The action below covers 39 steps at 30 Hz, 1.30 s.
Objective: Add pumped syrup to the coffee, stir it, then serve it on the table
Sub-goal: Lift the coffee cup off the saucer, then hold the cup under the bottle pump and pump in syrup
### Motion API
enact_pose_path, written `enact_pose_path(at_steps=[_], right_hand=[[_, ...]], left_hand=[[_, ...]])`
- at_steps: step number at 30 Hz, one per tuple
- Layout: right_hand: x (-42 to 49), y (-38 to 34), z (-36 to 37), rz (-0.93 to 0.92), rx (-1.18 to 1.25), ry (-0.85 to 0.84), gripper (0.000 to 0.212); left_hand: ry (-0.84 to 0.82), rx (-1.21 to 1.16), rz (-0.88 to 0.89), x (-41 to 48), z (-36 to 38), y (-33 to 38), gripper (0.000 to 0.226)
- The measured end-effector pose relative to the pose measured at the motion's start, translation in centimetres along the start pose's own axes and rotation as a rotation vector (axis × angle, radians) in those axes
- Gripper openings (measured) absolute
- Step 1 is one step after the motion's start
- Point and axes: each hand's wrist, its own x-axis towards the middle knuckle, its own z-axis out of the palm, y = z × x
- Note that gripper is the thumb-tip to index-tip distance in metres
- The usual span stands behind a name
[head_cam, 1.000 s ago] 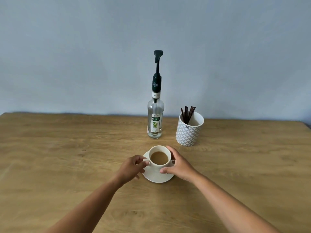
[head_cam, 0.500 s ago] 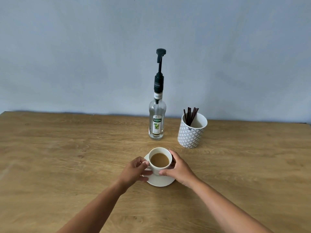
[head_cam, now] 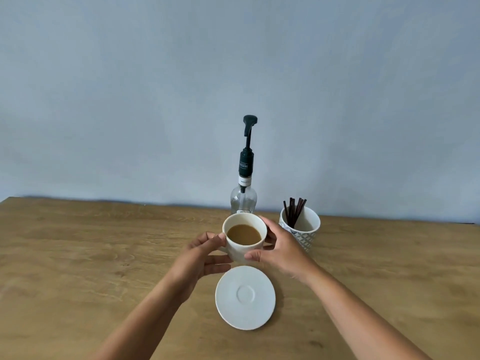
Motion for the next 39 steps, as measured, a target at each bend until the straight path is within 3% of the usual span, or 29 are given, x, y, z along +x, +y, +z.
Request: enact_pose_path(at_steps=[4, 14, 18, 23, 27, 29, 33, 39], right_hand=[[1.7, -3.1, -1.3, -0.043, -0.009, 0.002, 0.08], [4.9, -8.4, -4.0, -0.108, -0.127, 0.038, 0.083], [5.5, -9.4, -5.1, -0.109, -0.157, 0.014, 0.067], [6.2, -11.5, -8.0, -0.062, -0.23, 0.006, 0.091], [8.5, -15.5, -10.4, -0.086, -0.215, 0.128, 0.06], [10.6, -17.4, -10.7, -0.08, -0.234, 0.184, 0.055], [14.8, -20.1, -9.5, -0.044, -0.339, 0.182, 0.076], [19.1, -21.8, -6.3, 0.077, -0.472, -0.003, 0.087]], left_hand=[[0.019, -0.006, 0.039, 0.5, 0.7, 3.5, 0.031], [0.039, 0.005, 0.139, 2.8, 2.1, 9.1, 0.022], [0.037, -0.001, 0.163, 3.5, 2.5, 10.1, 0.022], [0.045, -0.012, 0.176, 4.2, 2.8, 10.7, 0.026], [0.047, -0.027, 0.183, 4.7, 2.9, 11.1, 0.025], [0.048, -0.031, 0.188, 4.9, 2.9, 11.3, 0.03], [0.054, -0.033, 0.196, 5.2, 3.1, 11.7, 0.026], [0.048, -0.033, 0.208, 5.3, 3.1, 12.2, 0.029]])
